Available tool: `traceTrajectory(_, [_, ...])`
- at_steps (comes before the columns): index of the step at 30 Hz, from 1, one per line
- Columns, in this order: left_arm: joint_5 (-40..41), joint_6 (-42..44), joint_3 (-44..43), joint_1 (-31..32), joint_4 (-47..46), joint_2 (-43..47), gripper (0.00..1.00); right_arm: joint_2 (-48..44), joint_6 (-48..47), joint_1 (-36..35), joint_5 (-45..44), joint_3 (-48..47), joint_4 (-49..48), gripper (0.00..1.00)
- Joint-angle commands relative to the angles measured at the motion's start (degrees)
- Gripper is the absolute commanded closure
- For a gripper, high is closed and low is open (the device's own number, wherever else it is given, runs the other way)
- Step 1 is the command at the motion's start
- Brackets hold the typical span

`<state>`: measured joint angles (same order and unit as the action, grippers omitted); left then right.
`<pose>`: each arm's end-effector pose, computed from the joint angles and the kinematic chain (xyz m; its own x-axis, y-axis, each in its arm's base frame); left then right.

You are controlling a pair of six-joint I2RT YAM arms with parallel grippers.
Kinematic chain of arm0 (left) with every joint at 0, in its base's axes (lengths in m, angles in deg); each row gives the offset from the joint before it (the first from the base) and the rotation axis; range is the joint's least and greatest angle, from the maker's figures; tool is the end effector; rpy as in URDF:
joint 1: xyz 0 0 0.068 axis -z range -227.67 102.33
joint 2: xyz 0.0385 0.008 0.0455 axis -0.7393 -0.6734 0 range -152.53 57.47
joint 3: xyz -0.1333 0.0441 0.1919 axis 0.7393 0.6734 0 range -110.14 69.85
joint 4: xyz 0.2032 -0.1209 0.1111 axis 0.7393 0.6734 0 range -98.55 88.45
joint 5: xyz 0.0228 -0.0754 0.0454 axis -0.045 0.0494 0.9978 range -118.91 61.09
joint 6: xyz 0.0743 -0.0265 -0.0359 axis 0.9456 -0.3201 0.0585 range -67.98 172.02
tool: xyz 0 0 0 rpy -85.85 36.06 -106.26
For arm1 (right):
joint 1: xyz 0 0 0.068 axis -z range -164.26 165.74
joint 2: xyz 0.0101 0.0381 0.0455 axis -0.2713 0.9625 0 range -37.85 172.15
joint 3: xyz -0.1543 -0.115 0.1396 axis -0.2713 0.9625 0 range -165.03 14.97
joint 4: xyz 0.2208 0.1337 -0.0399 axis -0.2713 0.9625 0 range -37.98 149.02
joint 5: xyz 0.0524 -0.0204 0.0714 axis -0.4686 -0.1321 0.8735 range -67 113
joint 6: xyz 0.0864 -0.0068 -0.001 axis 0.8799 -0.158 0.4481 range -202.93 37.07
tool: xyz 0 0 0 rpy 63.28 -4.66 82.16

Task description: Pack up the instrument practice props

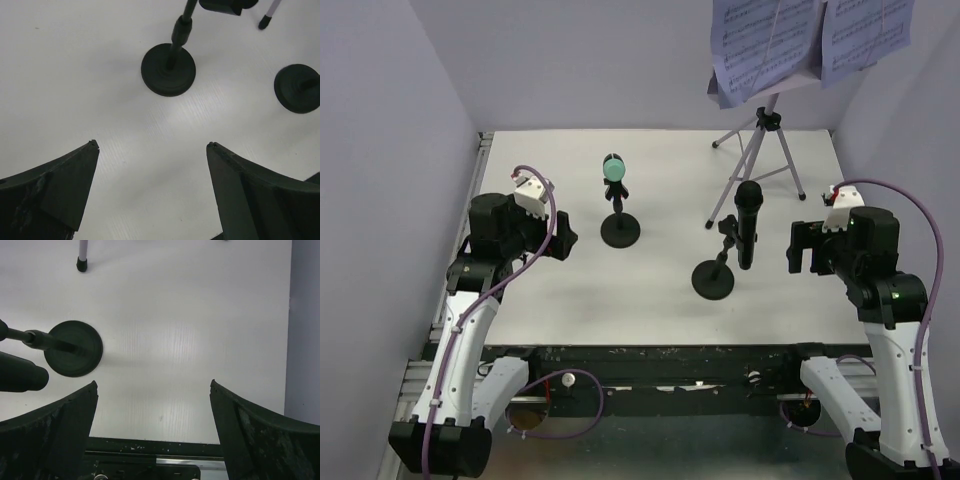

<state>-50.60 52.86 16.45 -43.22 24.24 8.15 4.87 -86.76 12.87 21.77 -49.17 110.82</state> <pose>0.2360 -0.0469 0.2937 -0.4731 0.0506 -0.8796 0.4023 0.9006 -0.1645 0.1783 0.0073 0.3216 -0.6029 -0.0972 -0.7919 -0.0735 0.9951 -0.0662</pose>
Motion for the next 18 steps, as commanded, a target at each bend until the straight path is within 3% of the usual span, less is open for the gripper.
traceTrajectory(1, [-7.66,2.41,2.25,2.49,1.66,2.3,0.01,-1.76,-2.92,0.41,2.8,-0.37,-0.36,0.0])
traceTrajectory(5, [-10.13,5.22,3.57,6.7,3.06,3.0,0.02,-3.51,-9.78,0.33,11.49,-2.3,0.34,0.0])
traceTrajectory(11, [-13.29,6.46,9.11,15.49,2.19,4.85,0.04,-2.64,-14.18,0.24,33.11,-8.71,7.1,0.0])
traceTrajectory(18, [-14.7,14.35,8.59,24.1,0.16,1.95,0.05,-1.41,-18.04,0.15,41.92,-12.59,9.39,0.0])
